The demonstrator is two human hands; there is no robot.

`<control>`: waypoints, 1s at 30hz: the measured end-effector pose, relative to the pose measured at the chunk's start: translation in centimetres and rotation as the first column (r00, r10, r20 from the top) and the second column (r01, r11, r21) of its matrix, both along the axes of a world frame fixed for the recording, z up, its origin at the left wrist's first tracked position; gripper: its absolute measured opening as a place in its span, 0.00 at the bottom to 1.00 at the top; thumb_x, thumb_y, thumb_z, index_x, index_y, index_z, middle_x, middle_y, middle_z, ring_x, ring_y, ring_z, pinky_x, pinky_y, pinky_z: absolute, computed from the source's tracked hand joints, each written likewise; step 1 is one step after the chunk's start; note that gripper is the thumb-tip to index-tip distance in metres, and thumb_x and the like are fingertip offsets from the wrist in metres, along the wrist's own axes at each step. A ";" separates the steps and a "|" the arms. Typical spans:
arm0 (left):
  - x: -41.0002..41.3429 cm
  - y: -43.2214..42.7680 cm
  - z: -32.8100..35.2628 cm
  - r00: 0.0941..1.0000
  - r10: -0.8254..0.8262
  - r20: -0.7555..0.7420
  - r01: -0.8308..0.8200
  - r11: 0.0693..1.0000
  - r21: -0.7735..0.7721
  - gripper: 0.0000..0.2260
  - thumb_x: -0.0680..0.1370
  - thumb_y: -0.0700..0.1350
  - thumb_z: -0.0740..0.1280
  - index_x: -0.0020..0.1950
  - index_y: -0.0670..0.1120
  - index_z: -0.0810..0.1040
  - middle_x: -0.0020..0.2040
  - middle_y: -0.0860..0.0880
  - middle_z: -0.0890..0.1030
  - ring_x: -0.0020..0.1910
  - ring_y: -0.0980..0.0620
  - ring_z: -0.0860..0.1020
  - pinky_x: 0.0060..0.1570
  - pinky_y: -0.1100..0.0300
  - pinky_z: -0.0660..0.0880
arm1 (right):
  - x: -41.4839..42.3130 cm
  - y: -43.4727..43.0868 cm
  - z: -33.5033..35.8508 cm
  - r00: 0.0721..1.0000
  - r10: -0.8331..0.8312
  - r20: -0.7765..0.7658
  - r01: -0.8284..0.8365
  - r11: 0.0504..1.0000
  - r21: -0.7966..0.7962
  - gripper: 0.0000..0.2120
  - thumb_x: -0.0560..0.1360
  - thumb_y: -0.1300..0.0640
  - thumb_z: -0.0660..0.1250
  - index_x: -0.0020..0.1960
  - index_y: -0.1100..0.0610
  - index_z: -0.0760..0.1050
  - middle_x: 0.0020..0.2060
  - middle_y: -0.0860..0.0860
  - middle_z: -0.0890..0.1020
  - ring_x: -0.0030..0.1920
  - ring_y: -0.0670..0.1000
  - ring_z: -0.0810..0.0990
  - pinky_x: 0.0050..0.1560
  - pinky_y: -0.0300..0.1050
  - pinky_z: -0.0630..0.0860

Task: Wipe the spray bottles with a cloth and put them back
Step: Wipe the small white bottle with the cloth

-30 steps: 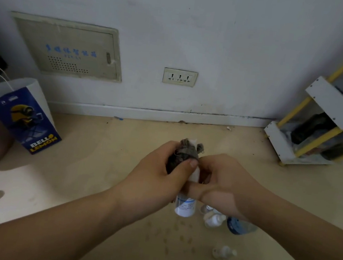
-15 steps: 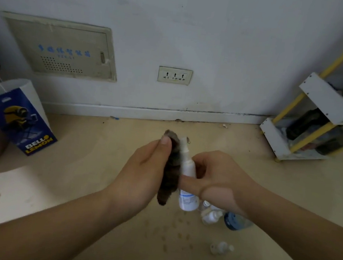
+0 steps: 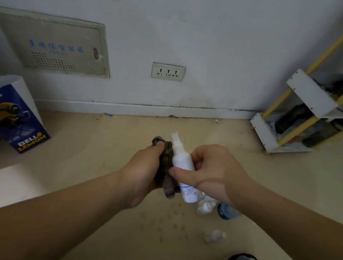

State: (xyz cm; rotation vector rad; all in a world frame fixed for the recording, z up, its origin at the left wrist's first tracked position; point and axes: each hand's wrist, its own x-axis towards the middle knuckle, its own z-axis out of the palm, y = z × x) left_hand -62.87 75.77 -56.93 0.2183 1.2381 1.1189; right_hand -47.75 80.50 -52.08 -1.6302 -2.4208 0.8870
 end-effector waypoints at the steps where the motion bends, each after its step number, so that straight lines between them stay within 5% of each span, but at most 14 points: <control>1: -0.1 0.0 -0.1 1.000 0.008 0.011 -0.008 1.000 -0.018 0.18 0.87 0.54 0.56 0.68 0.46 0.78 0.58 0.42 0.86 0.56 0.41 0.85 0.54 0.42 0.81 | 0.4 -0.2 -0.1 1.000 -0.012 -0.010 0.012 1.000 0.000 0.23 0.67 0.35 0.75 0.38 0.56 0.78 0.34 0.54 0.82 0.32 0.50 0.78 0.37 0.52 0.77; 4: 0.5 -0.7 0.1 0.999 -0.019 0.037 0.019 1.000 -0.010 0.19 0.87 0.54 0.55 0.68 0.45 0.78 0.59 0.41 0.85 0.58 0.39 0.84 0.61 0.37 0.78 | 1.7 -1.3 -0.6 0.998 -0.063 -0.024 0.063 0.998 0.011 0.23 0.67 0.35 0.75 0.39 0.55 0.79 0.32 0.53 0.81 0.32 0.50 0.78 0.36 0.49 0.78; 9: 4.1 -2.9 1.8 0.987 -0.106 0.117 0.106 0.994 0.006 0.18 0.87 0.53 0.57 0.68 0.46 0.79 0.59 0.45 0.86 0.59 0.46 0.84 0.60 0.46 0.79 | 4.1 -3.1 -1.4 0.994 -0.038 -0.101 0.043 0.998 0.054 0.17 0.71 0.44 0.76 0.41 0.59 0.79 0.33 0.56 0.81 0.32 0.49 0.79 0.34 0.49 0.76; 13: 5.3 -4.0 1.8 0.974 -0.220 -0.056 0.222 0.974 0.040 0.14 0.86 0.48 0.61 0.69 0.45 0.76 0.58 0.42 0.85 0.54 0.43 0.85 0.56 0.43 0.83 | 7.1 -3.1 -2.6 0.996 -0.076 0.049 0.072 0.994 0.081 0.16 0.74 0.46 0.74 0.36 0.55 0.74 0.30 0.51 0.77 0.30 0.46 0.74 0.30 0.42 0.69; 21: 6.1 -3.4 0.0 0.820 -0.416 -0.394 0.400 0.908 -0.127 0.14 0.84 0.53 0.64 0.55 0.43 0.81 0.53 0.38 0.85 0.53 0.36 0.85 0.58 0.39 0.81 | 13.9 -2.3 -8.4 0.935 -0.354 -0.003 0.352 0.932 -0.082 0.15 0.71 0.45 0.77 0.39 0.51 0.74 0.33 0.49 0.74 0.34 0.49 0.73 0.35 0.43 0.68; 26: 7.9 -2.0 -4.3 0.758 -0.437 -0.484 0.405 0.897 -0.174 0.12 0.82 0.51 0.67 0.48 0.43 0.79 0.48 0.38 0.86 0.48 0.39 0.86 0.55 0.43 0.83 | 17.2 -2.6 -14.4 0.784 -0.614 -0.092 0.591 0.784 -0.188 0.09 0.77 0.52 0.72 0.42 0.54 0.76 0.33 0.48 0.77 0.35 0.49 0.76 0.37 0.46 0.71; 30: 8.7 -2.5 -10.0 0.645 -0.544 -0.536 0.518 0.828 -0.216 0.15 0.77 0.50 0.73 0.36 0.42 0.78 0.32 0.40 0.81 0.33 0.43 0.82 0.43 0.47 0.82 | 19.2 -2.4 -21.2 0.642 -0.767 -0.014 0.736 0.621 -0.269 0.12 0.72 0.55 0.74 0.51 0.56 0.74 0.38 0.51 0.77 0.44 0.57 0.80 0.43 0.51 0.78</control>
